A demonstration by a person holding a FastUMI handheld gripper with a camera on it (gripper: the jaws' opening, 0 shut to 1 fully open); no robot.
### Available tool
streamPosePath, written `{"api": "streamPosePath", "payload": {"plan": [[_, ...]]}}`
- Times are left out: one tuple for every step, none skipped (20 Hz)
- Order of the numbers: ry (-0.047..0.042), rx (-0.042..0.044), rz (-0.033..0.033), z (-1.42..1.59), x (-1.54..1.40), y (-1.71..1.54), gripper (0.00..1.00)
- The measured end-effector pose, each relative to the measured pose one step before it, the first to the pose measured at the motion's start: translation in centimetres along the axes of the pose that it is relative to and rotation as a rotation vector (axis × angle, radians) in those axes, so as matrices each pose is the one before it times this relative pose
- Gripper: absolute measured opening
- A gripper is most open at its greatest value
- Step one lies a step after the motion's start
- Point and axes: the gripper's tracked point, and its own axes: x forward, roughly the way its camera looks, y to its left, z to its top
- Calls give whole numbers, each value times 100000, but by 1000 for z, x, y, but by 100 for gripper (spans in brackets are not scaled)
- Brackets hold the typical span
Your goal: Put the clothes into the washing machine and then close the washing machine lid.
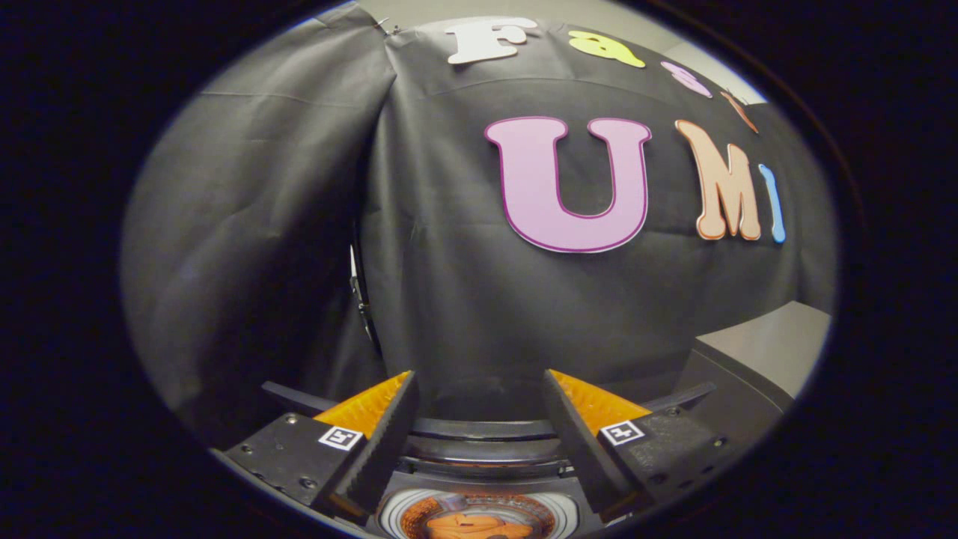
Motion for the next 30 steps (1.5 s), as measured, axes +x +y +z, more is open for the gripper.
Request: {"api": "streamPosePath", "payload": {"plan": [[561, 60, -11, -145, -127, 97, 100], [219, 39, 31, -24, -215, -59, 100], [1425, 221, -82, -224, -175, -4, 100], [890, -359, 20, -91, -235, -20, 99], [330, 16, 43, -22, -179, 63, 100], [457, 336, 54, -120, -154, 17, 100], [14, 180, -10, -76, -116, 38, 99], [287, -416, 173, -114, -120, 22, 100], [53, 129, 602, -272, -493, 26, 100], [-193, 345, 574, -162, -205, 110, 100], [387, -69, 431, -470, -486, 121, 100], [20, -341, 281, -55, -299, 88, 99], [482, 23, 292, -157, -284, -69, 99], [668, 142, 527, -189, -196, 10, 99], [1545, 755, 407, -521, -190, 151, 99], [1130, 161, 248, -386, -292, 111, 99], [1462, -18, 49, -389, -235, 32, 99], [2216, 402, 443, -514, -213, 152, 99], [3475, 491, 1008, -989, 126, 403, 98], [3411, 417, -133, -1053, -141, 213, 98], [3144, -621, -49, -871, -166, -9, 97], [1758, -796, 59, -731, -103, 109, 97], [631, -900, -180, -184, 250, -111, 98], [-214, -298, -299, -237, -2, -157, 97], [-320, 395, 262, -178, 279, 16, 97], [610, 721, 284, -309, 238, -28, 97], [465, 492, -68, -335, -16, -39, 97], [-216, 307, -273, -151, -144, -149, 97], [218, -43, 8, -447, -290, 25, 97], [-61, -95, -12, -211, -339, -148, 97]]}}
